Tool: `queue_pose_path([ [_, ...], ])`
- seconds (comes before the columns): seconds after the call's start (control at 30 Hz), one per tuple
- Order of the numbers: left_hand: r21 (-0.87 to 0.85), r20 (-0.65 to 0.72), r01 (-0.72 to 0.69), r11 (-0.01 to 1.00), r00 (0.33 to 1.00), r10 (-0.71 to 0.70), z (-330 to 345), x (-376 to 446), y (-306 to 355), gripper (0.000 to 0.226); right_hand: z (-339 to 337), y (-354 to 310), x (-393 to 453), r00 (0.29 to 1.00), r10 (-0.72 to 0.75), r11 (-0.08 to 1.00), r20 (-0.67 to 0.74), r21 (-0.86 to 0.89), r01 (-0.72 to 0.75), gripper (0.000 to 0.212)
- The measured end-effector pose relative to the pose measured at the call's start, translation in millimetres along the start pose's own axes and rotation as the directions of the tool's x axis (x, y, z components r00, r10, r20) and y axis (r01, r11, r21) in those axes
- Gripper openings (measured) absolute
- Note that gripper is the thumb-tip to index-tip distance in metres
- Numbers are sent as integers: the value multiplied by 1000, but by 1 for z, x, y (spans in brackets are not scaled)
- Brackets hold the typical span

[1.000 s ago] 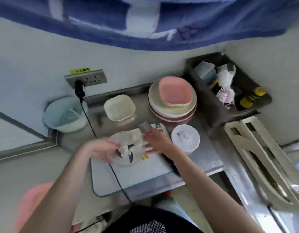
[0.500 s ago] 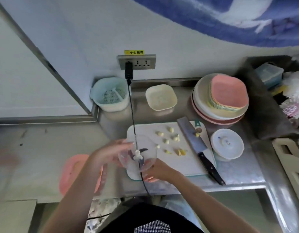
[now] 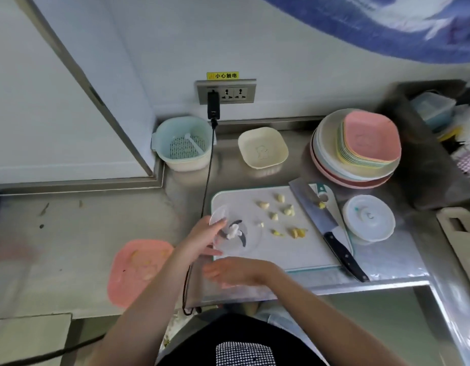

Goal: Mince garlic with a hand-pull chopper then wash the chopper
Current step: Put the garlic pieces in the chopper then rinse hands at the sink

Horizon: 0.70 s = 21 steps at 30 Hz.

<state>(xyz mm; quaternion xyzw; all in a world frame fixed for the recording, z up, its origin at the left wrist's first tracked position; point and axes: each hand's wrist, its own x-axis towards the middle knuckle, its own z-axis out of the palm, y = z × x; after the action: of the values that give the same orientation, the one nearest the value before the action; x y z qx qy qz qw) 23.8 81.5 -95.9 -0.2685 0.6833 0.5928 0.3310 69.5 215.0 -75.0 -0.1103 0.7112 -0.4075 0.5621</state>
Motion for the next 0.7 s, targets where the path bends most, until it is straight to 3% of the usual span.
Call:
queue_pose_path([
  [0.1,-99,-49,-5,995,999,0,5,8,-7,37,-49,12,-45,995,85,991,-53,113,-78,25],
  [0.2,-62,-84,20,998,996,-25,0,13,-10,34,-99,23,-71,920,165,981,-355,160,-114,19],
  [0.27,44,-122,-24,999,992,29,-3,14,-12,31,-126,32,-75,754,202,975,-625,202,-93,13],
  [0.33,171,-153,-86,981,982,113,-3,15,-16,41,-145,46,-77,473,207,972,-856,124,-202,16],
  [0.37,203,-161,-110,973,976,143,-1,16,-18,47,-151,57,-80,377,212,951,-902,102,-291,23],
  [0.4,215,-161,-123,969,974,159,1,14,-18,53,-153,69,-84,338,248,919,-908,110,-380,33],
  [0.5,380,-172,-196,904,945,277,4,16,-17,59,-139,106,-95,397,460,785,-795,155,-600,67],
  [0.53,498,-187,-225,838,915,356,5,16,-16,55,-129,117,-97,396,509,759,-764,181,-626,74],
  [0.6,683,-208,-313,660,783,587,7,14,-11,48,-108,134,-97,359,534,729,-766,202,-654,80],
  [0.7,805,-68,-467,365,539,840,20,12,3,46,-86,147,-92,339,392,747,-856,81,-660,53],
])
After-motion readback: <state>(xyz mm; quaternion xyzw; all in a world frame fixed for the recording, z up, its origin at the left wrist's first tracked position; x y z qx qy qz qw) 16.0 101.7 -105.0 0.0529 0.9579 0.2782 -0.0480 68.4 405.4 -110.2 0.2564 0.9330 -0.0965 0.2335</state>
